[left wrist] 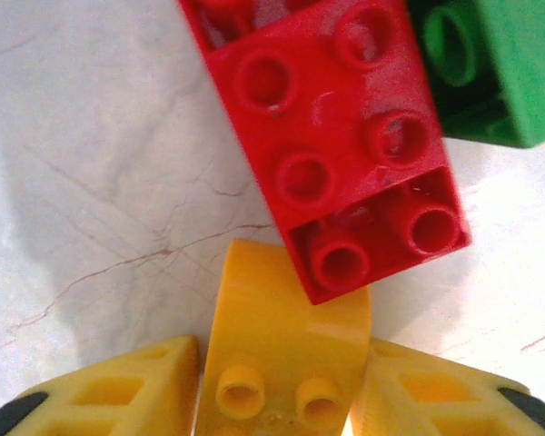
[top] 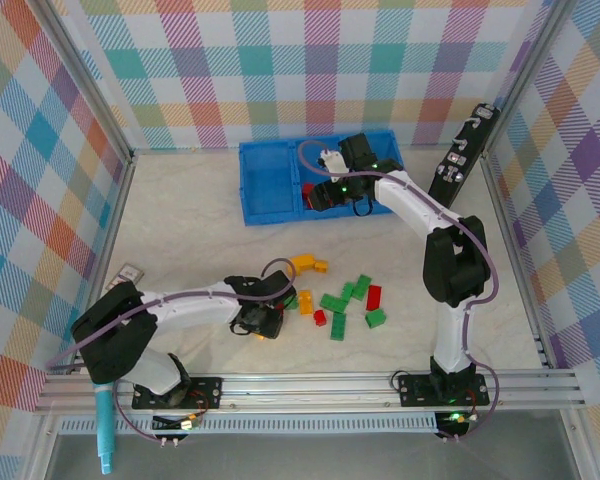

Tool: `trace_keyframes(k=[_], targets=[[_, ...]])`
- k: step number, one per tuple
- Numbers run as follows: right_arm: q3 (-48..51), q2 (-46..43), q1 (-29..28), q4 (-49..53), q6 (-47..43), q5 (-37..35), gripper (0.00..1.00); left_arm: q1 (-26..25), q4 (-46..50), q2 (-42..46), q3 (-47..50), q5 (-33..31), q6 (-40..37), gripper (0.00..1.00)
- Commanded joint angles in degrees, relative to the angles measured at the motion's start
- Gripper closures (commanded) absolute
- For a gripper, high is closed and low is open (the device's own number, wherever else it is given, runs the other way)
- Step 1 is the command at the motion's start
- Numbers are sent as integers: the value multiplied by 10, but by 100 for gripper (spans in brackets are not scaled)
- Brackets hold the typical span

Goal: Sort the legos into containers by color
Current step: Pick up the lego from the middle-left of the table, then place the lego in the container.

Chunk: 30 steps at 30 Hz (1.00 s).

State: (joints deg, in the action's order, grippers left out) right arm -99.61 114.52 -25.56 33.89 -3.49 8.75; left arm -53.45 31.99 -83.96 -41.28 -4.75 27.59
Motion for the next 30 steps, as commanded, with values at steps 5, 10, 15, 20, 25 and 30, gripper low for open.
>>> trace_keyframes(k=[5,10,15,20,25,30], targets=[[12,-43,1,11,1,-13,25,-15,-25,-25,39,90,43,74],[72,-109,20,8,34,27,24,-17,10,37,6,75,-15,79],[142,-197,31,1,65,38,24,-12,44,100,-82,29,-102,78],[235,-315,32,7,115,-24,23,18,70,23,-277,-8,-177,77],[344,-454,32,28,168,-84,21,35,65,-149,-534,-13,-265,77],[418,-550,32,100,245,-116,20,65,59,-329,-770,12,-292,77]])
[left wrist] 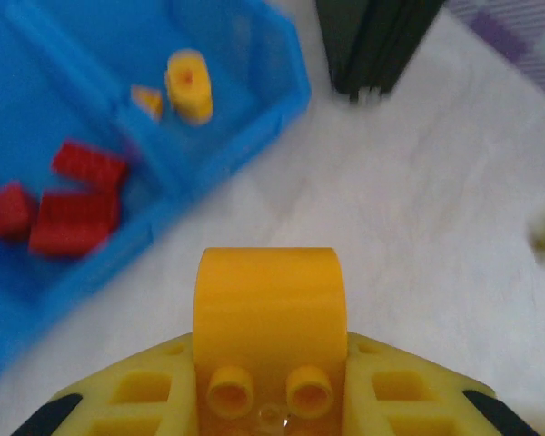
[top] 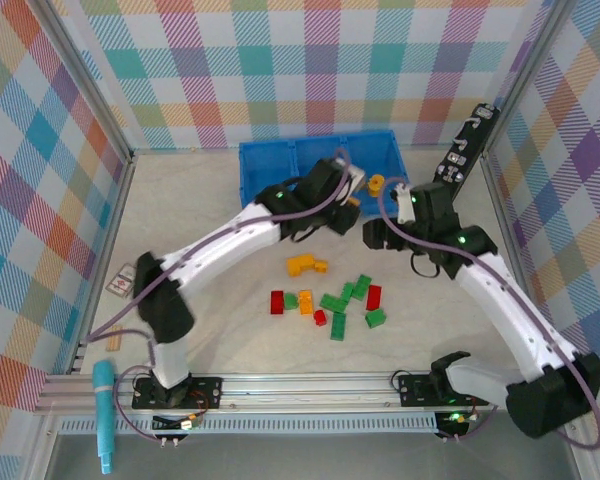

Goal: Sort the legos into containers by color
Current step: Place the lego in the container.

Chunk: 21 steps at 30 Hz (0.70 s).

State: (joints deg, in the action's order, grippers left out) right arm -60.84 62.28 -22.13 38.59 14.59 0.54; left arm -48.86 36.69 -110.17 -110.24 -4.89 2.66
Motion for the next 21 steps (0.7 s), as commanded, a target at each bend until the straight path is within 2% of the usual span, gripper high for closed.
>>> trace_keyframes(k=[1,4,7,14,21], targets=[[47,-50,-2,64,85,-36,20,25,12,-101,-124,15,-44,77],[99,-105,-2,85,148,-32,20,39,21,-189,-243,11,-48,77],[145,-137,-2,101,211,-9,20,52,3,-249,-313,2,-45,75],[268,-205,-2,83,343,71,20,59,-115,-316,-324,-66,-81,71],[358,-262,-3,54,404,110,20,65,-237,-353,-324,-57,-86,70]])
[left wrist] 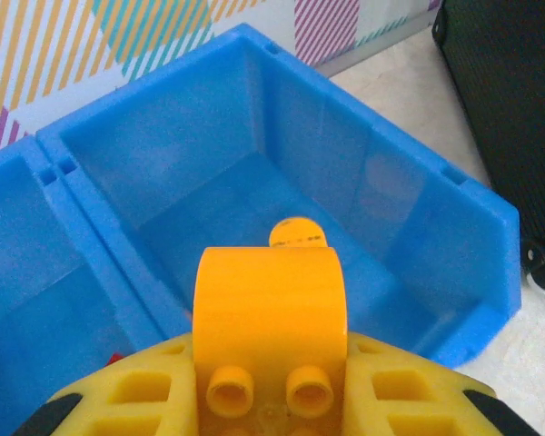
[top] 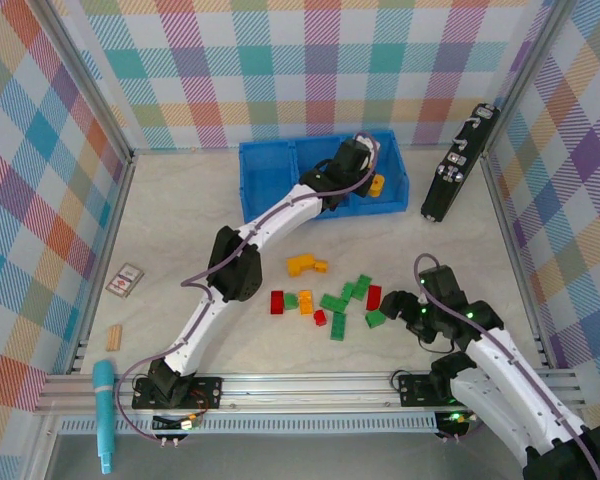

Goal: Sort the legos into containers by color
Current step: Place the lego in the container.

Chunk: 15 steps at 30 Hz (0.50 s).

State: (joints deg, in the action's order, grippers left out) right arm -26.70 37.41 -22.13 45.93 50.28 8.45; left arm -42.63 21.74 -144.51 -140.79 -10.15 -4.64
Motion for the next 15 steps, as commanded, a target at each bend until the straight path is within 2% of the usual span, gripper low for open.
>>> trace_keyframes(k=[1,8,15], targets=[[23,-16,-3,-23,49,34,20,3,-103,-14,-19,1,-12,69],[53,-12,-4,-65,71,53,20,4,-157,-46,-20,-1,-8,66],[64,3,-6,-97,73,53,19,8,-170,-61,-20,-6,-4,54]])
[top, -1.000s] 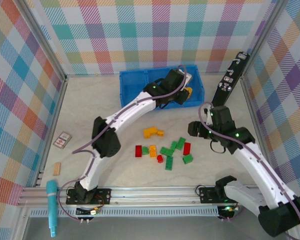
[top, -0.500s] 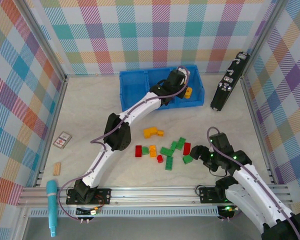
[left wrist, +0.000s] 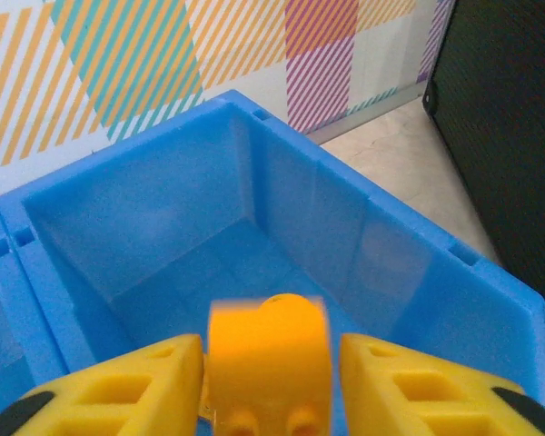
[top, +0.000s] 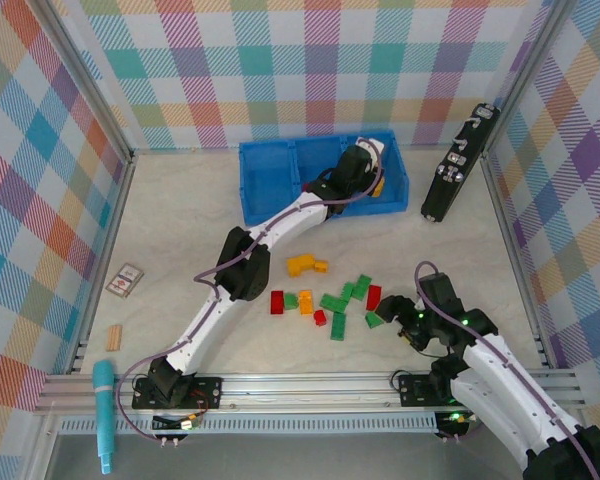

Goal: Sort the legos into containers by color
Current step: Place the lego in the container.

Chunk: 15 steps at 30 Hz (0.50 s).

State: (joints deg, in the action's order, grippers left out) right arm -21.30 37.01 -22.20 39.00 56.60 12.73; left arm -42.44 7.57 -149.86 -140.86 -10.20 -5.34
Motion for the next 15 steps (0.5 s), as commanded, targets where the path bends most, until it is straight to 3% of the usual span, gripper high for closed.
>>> trace_keyframes(k=[1,8,15], targets=[[12,13,-5,-35,10,11,19,7,-30,-8,-19,-3,2,52],[-13,87,-11,-70,-10,3,19,6,-30,1,-19,6,-16,36],[-34,141,-22,-83,-16,-11,19,6,-19,53,5,10,-55,29]])
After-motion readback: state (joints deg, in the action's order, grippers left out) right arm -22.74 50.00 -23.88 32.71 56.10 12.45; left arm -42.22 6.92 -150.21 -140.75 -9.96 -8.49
